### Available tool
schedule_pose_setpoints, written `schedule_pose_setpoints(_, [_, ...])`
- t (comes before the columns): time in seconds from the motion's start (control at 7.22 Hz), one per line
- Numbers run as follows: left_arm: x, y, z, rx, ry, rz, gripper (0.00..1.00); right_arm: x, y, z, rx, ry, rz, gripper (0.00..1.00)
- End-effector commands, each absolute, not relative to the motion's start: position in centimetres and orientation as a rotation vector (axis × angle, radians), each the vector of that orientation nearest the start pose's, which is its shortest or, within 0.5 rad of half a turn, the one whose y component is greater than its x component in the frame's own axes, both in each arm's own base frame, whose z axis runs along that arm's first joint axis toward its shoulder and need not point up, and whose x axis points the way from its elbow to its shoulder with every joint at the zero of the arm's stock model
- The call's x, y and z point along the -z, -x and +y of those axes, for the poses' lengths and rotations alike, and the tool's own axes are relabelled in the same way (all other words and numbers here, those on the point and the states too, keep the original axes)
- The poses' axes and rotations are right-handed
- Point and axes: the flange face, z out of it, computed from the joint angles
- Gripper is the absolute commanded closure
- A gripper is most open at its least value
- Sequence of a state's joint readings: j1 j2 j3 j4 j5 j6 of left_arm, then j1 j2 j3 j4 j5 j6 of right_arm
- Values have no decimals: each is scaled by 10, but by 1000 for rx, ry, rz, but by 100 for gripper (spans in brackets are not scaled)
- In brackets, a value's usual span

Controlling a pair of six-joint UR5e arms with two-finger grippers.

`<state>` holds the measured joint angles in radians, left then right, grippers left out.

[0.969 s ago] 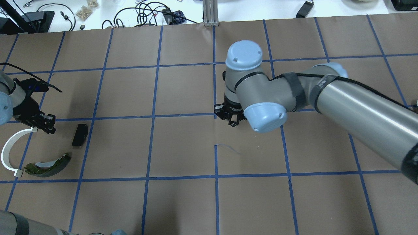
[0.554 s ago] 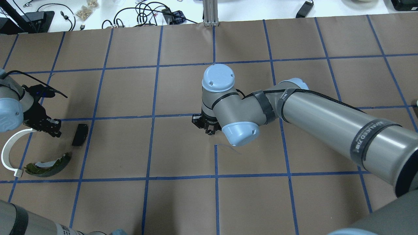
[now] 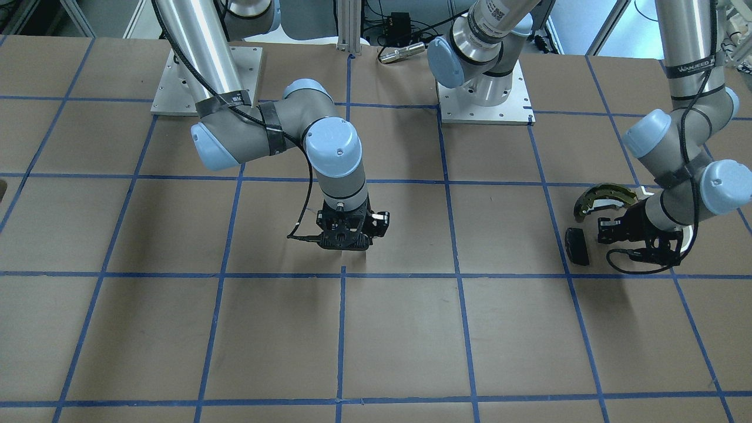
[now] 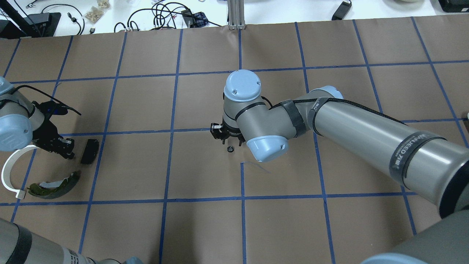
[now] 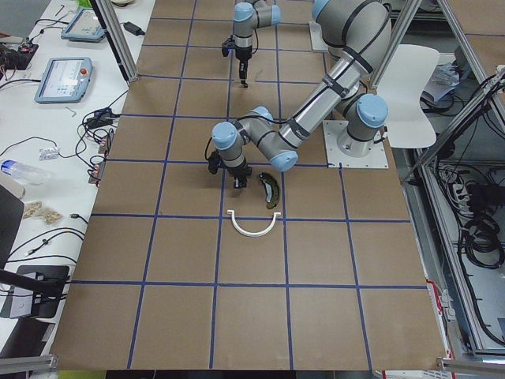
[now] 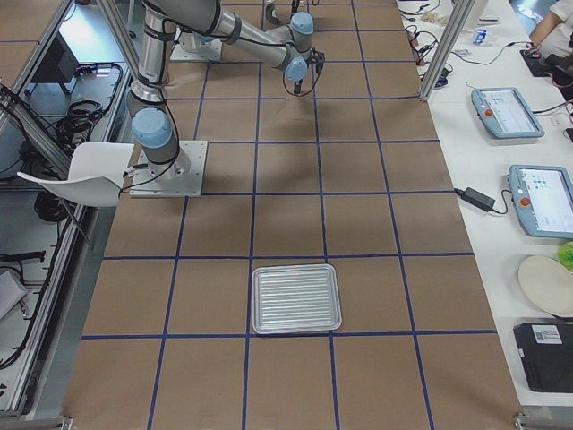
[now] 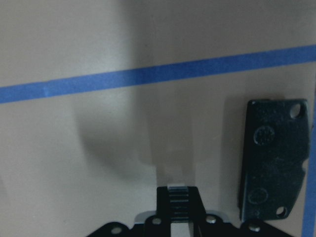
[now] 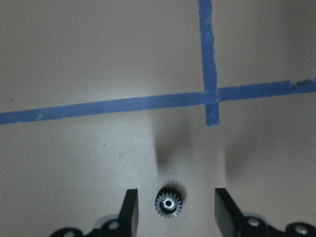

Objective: Place bearing gear from tray to pile

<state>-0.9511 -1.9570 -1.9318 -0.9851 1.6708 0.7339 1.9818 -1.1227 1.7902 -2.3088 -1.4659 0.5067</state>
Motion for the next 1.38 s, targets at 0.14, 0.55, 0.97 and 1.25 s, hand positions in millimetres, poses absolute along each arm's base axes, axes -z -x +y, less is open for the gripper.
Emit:
schedule_pose_setpoints(0.14, [-193,-208,-508,-249,-192,3127,0,-330,-311,-525,76,-9,3102,0])
schedule_pose_setpoints(0.55, [-250,-168,-561,-125,-232,3074,0,-469,-197,-508,128,110,3125,0])
schedule_pose_setpoints(0.97, [-281,26,-595,22,-220,3071,0,-528,-121,-468,144,88,3163,0])
schedule_pose_setpoints(1.25, [-261,131,-587,8,-56,3147,0,-536,-128,-466,175,-213,3107,0])
